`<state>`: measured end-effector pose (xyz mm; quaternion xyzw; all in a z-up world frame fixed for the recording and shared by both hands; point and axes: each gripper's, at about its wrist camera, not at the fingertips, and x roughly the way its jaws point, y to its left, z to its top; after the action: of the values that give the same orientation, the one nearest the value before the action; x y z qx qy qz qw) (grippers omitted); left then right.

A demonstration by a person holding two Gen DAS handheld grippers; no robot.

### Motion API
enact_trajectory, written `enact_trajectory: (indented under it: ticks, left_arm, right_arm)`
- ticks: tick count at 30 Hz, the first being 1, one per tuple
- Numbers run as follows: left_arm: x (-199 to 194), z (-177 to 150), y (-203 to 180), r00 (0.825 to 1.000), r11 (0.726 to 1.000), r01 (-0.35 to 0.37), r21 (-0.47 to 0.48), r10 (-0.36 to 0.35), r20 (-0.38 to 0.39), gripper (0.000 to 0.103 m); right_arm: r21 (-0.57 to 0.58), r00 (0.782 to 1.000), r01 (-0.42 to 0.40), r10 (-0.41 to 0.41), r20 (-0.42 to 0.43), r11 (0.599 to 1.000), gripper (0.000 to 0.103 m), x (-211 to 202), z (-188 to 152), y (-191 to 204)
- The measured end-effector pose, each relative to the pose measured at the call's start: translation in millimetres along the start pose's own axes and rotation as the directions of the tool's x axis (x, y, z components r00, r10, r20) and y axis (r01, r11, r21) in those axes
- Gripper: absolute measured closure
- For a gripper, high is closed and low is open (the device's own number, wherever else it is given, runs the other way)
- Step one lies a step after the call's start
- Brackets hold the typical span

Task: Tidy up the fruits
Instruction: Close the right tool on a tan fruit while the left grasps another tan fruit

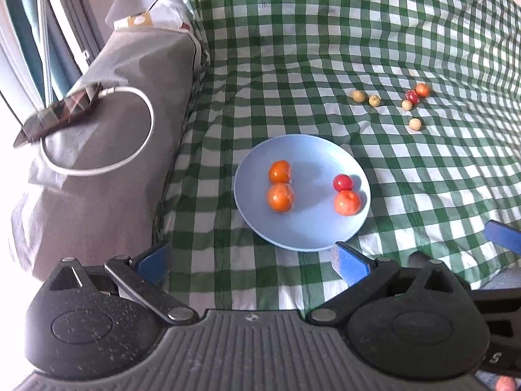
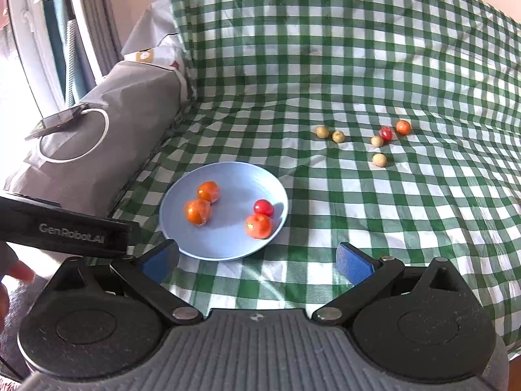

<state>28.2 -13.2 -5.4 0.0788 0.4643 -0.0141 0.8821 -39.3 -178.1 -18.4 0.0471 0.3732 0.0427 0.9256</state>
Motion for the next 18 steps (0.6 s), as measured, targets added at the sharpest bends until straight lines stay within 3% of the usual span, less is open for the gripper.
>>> enact_trajectory:
  ticks: [6, 10, 15, 18]
  left_arm:
    - [17.3, 27.5, -26.9, 1.000, 0.999, 0.024, 0.037, -0.023, -0.005, 0.000]
    - [35.6, 58.8, -56.2, 0.999, 0.996, 0.024, 0.080, -0.027, 0.032, 0.000]
    - [81.7, 113.7, -101.6, 0.996, 0.989, 0.080, 0.121, -0.083, 0.024, 0.000]
    - [120.0, 148.1, -126.7, 0.992, 0.987, 0.130, 0.094, -0.130, -0.005, 0.000]
  right_arm:
    - [0.088, 0.996, 0.088, -0.090, 0.020, 0.992, 0.001, 14.4, 3.8, -42.4]
    - [0.147, 0.986, 0.158, -0.163, 0.026, 0.976, 0.001, 31.9, 11.1, -83.3]
    - [0.198, 0.969, 0.230, -0.244, 0.048, 0.953, 0.001, 70.8, 26.6, -133.1]
    - [0.220, 0.959, 0.255, -0.275, 0.066, 0.942, 0.001, 105.9, 38.3, -159.7]
